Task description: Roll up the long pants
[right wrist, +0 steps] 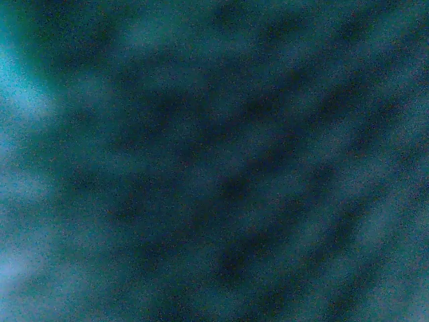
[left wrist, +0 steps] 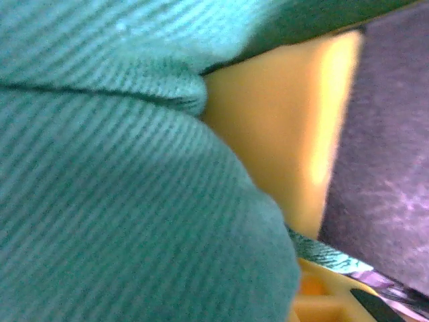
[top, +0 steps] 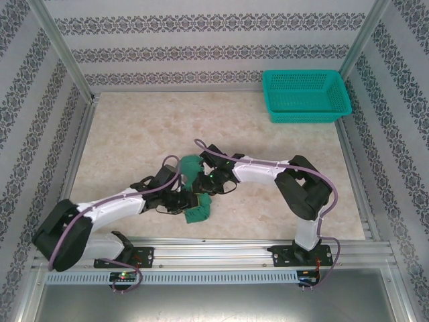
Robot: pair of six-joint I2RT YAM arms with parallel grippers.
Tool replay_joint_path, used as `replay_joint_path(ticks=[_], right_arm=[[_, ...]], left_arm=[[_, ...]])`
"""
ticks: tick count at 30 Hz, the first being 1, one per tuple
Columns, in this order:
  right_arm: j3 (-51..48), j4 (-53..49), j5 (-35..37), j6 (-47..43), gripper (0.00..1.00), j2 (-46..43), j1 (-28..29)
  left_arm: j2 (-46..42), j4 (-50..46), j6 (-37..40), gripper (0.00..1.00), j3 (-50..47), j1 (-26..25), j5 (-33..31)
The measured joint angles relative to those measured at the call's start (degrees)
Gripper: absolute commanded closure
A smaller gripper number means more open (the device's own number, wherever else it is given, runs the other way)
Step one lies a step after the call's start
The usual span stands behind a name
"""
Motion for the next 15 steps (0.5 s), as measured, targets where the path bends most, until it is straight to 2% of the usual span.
replay_joint_path(ticks=[2,3,6,10,13,15], right_arm=[[0.1,1.6,-0.9,0.5,1.0,-0.2,0.0],[0.0,1.1,-0.5,0.4,1.0,-0.2,0.0],[0.2,-1.5,0.4,-0.4,1.0,0.1,-1.0],[1.8,-5.2,1.2,-1.8,1.0,0.1,-2.0],[4.5,-10.4,3.3,-3.6,1.0,0.1,-4.5],[7.2,-14.8,5.5,-5.0,1.0,-0.2,-7.7]], left_arm=[[-4.9,-8.4,4.3,0.41,3.5,0.0,-4.3],[-8.3,-12.0,6.4,0.35,5.9,0.0,-6.7],[-17.2,-15.2,10.5,0.28,14.6,0.0,-12.7],[-22.4,-16.8,14.7,0.32,23.0,0.1,-18.0],[-19.8,-18.7,16.1,0.44,23.9,0.1,-21.0],[-15.7,-19.1,16.8,0.48,22.8,0.1,-22.0]])
